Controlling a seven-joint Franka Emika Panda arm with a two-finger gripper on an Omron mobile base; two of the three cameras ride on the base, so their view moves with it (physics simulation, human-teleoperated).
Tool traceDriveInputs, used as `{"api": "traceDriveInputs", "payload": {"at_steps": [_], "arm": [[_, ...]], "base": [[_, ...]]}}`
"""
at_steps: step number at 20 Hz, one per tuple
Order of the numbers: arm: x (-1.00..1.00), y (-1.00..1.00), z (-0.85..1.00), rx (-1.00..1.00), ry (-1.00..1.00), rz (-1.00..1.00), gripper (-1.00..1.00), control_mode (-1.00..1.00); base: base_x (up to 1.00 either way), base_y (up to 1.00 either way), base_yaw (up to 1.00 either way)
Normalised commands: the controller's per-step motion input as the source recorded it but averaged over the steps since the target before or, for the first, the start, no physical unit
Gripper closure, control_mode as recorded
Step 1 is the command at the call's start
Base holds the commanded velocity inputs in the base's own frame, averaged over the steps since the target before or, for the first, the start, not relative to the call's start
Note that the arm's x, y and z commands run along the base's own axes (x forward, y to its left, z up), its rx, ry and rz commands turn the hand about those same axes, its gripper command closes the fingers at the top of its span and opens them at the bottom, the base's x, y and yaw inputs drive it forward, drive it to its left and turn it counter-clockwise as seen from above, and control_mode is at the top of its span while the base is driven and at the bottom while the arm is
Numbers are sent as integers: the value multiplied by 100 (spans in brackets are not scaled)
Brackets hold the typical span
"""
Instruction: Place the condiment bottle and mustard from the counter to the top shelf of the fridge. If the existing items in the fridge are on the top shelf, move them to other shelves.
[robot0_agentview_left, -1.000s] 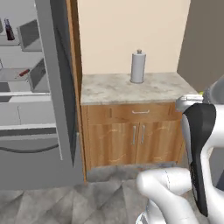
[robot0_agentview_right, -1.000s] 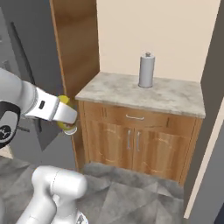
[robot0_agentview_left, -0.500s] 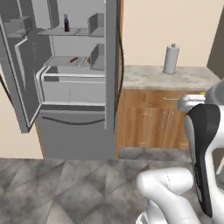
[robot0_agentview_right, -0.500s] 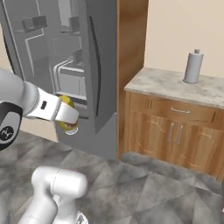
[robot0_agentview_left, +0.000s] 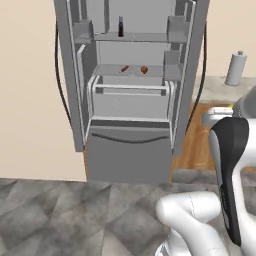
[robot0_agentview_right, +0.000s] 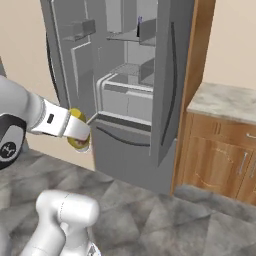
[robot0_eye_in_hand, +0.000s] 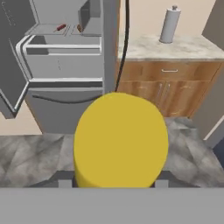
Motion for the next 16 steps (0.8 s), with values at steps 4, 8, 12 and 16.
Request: {"api": "traceDriveInputs", "payload": {"at_steps": [4, 8, 12, 16], "arm": [[0, 0, 0, 0, 0, 0, 100, 100], [0, 0, 0, 0, 0, 0, 100, 100], [0, 0, 0, 0, 0, 0, 100, 100], [0, 0, 0, 0, 0, 0, 100, 100]], "base": [[49, 97, -4], [68, 66, -13], [76, 32, -16], [77, 5, -13]]}}
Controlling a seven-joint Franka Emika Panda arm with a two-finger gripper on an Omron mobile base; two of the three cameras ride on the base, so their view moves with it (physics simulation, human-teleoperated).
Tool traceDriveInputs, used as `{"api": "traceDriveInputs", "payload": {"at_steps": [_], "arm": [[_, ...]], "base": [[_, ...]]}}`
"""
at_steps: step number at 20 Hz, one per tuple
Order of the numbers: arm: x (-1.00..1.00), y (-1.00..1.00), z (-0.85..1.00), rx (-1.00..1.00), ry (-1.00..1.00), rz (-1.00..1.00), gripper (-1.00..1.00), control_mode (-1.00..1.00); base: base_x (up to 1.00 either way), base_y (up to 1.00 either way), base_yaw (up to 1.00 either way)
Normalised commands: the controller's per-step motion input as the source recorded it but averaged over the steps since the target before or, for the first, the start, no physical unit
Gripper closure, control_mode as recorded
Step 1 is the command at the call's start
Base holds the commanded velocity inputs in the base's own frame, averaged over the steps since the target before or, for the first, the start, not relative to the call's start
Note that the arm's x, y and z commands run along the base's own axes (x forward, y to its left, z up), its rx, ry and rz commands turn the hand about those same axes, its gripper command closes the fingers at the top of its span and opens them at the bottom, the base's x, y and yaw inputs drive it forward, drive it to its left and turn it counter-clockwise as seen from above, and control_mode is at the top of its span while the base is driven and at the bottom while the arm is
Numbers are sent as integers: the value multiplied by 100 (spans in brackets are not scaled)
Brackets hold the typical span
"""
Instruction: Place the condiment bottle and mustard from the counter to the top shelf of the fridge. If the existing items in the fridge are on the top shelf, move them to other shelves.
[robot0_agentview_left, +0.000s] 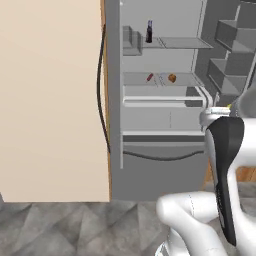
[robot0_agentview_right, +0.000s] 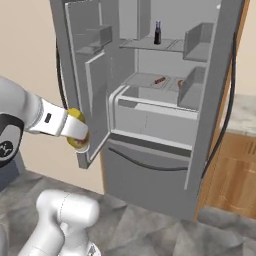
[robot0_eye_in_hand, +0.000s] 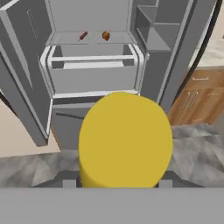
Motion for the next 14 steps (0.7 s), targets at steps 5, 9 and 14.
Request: {"api": "traceDriveInputs", "payload": {"at_steps": [5, 9, 14], "arm": [[0, 0, 0, 0, 0, 0, 100, 100], [0, 0, 0, 0, 0, 0, 100, 100], [0, 0, 0, 0, 0, 0, 100, 100]], "base": [[79, 0, -10], [80, 0, -10], [70, 0, -7]]}}
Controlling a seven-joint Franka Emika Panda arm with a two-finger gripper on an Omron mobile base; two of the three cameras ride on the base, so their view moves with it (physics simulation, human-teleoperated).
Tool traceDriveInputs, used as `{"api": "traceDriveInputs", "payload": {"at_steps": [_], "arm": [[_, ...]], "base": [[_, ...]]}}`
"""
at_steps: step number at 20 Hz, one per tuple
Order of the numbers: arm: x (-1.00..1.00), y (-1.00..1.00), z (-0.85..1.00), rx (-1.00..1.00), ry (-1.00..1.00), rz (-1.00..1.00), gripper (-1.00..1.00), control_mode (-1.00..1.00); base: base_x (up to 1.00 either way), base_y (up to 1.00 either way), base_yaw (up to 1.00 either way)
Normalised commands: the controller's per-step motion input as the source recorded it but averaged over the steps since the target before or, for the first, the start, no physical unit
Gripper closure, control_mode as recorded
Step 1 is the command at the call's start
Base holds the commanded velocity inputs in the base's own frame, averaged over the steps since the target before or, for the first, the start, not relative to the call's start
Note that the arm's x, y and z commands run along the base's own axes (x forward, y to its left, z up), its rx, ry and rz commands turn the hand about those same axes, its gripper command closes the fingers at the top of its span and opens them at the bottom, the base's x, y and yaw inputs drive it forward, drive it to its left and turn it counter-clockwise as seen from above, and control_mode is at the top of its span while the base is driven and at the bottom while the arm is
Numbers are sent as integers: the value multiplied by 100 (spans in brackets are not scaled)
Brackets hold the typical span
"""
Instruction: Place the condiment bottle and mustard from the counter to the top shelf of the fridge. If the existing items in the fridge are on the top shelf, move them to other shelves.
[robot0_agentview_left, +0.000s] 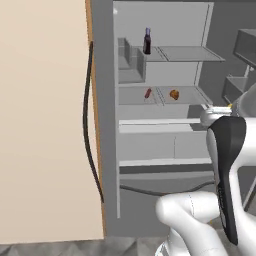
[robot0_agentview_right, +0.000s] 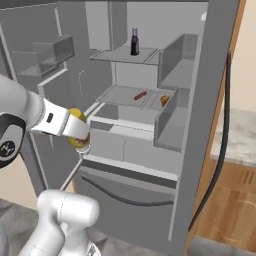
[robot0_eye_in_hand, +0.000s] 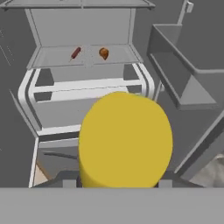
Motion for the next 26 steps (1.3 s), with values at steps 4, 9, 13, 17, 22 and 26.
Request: {"api": "traceDriveInputs", "payload": {"at_steps": [4, 9, 13, 17, 22, 26], "arm": [[0, 0, 0, 0, 0, 0, 100, 100], [0, 0, 0, 0, 0, 0, 100, 100], [0, 0, 0, 0, 0, 0, 100, 100], [0, 0, 0, 0, 0, 0, 100, 100], [0, 0, 0, 0, 0, 0, 100, 100], [0, 0, 0, 0, 0, 0, 100, 100]], "base": [[59, 0, -6], [56, 0, -4], [58, 0, -5], [64, 0, -5], [64, 0, -3], [54, 0, -3]]}}
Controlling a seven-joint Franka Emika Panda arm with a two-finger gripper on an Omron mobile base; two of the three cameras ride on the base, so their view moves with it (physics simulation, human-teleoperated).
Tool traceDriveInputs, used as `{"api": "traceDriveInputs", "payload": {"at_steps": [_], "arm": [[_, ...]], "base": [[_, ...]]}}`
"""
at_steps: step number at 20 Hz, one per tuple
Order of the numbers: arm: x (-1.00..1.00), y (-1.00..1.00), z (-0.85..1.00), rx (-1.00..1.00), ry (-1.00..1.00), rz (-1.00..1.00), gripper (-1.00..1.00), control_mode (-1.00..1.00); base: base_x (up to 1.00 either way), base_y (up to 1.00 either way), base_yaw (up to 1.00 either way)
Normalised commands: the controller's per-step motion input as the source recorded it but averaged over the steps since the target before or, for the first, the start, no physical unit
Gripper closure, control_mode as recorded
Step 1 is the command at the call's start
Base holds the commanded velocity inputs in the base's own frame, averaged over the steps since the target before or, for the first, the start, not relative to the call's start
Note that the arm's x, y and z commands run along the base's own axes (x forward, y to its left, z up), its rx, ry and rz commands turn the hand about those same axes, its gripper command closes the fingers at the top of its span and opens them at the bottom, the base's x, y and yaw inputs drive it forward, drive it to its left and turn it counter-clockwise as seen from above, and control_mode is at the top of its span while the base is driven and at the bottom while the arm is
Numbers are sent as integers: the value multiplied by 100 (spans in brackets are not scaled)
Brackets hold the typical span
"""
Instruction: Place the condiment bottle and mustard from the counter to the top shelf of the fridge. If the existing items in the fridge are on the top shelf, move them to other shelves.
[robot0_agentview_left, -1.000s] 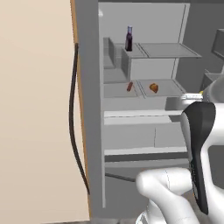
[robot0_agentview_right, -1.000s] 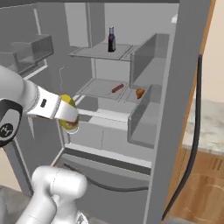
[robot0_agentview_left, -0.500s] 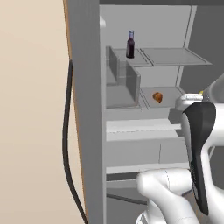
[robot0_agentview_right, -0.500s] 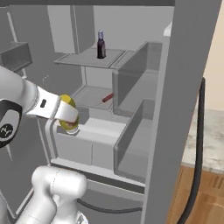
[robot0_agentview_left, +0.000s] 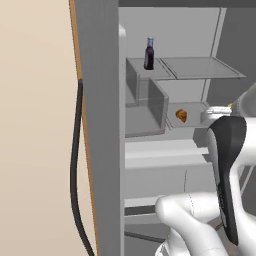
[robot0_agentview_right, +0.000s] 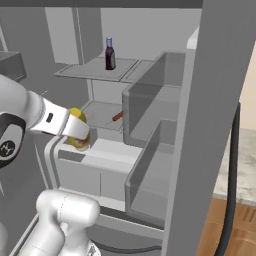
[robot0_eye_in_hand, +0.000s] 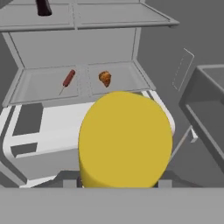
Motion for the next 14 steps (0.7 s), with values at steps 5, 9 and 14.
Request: {"api": "traceDriveInputs", "payload": {"at_steps": [5, 9, 14], "arm": [[20, 0, 23, 0, -3, 0, 100, -100], [17, 0, 58, 0, -13, 0, 100, -100], [17, -8, 59, 0, -17, 0, 100, -100]], "base": [[18, 0, -1], [0, 0, 0], [0, 0, 0]]}}
